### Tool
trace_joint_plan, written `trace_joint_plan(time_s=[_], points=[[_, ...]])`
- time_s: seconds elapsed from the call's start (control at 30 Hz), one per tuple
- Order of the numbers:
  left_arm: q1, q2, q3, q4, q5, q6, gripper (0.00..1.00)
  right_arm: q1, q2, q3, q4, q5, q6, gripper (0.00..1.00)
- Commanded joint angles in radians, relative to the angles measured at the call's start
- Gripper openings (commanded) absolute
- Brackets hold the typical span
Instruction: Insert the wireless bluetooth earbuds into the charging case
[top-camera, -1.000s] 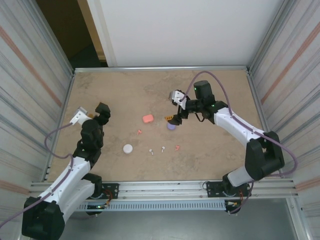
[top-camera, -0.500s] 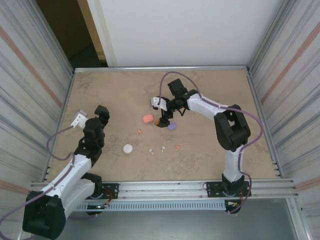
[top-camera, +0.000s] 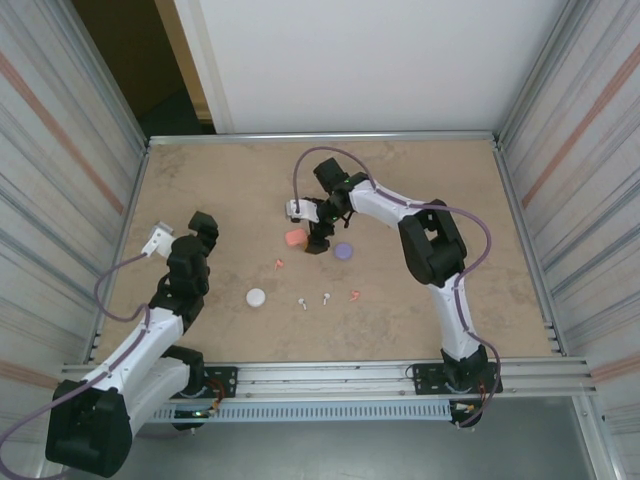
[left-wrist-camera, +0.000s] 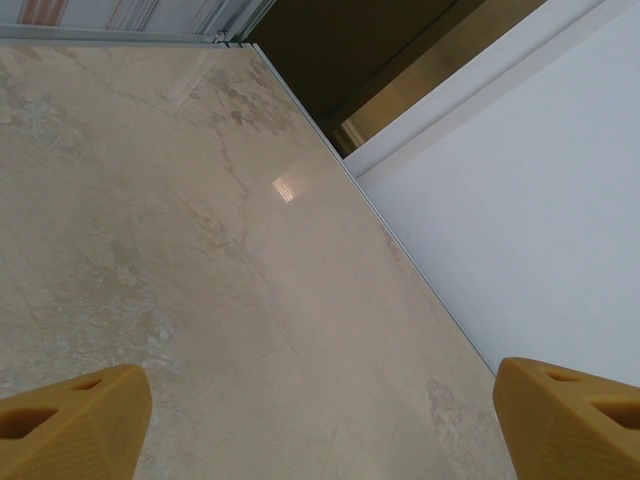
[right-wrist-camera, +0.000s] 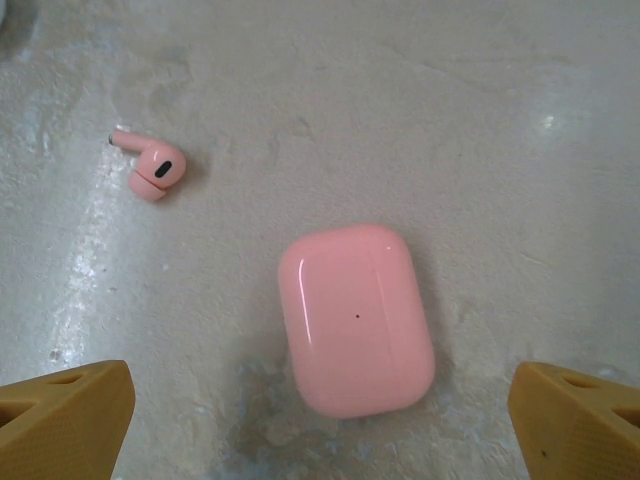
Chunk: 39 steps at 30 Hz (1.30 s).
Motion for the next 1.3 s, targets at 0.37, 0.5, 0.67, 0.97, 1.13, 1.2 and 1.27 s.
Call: trace_joint_plan(time_s=[0.37,0.5,0.67,0.97,1.13,1.2,1.27], points=[[0.016,0.005,0.024,-0.019,-0.027,-0.014,0.88,0.033,0.159,0.229,-0.172,0.058,-0.024,0.88],[0.019,0.004,0.024,-0.020,-0.025,-0.014,0.88,0.035,0.174,0.245,-0.182,0.078,-0.032,0.84],[0.022,0.007,0.024,-0.020,-0.025,-0.015,0.88,0.039,0.201,0.271,-0.197,0.097,-0.037,0.80],[0.026,0.004,0.022,-0.021,-0.021,-0.015,0.88,0.050,0.220,0.281,-0.196,0.142,-0.051,0.66],[0.027,-0.002,0.021,-0.023,-0.020,-0.015,0.88,0.055,0.213,0.277,-0.188,0.159,-0.051,0.56],[0.026,-0.006,0.019,-0.025,-0.020,-0.016,0.88,0.057,0.203,0.272,-0.178,0.164,-0.049,0.51],[0.027,-0.006,0.019,-0.024,-0.019,-0.016,0.88,0.057,0.189,0.266,-0.165,0.163,-0.045,0.48]])
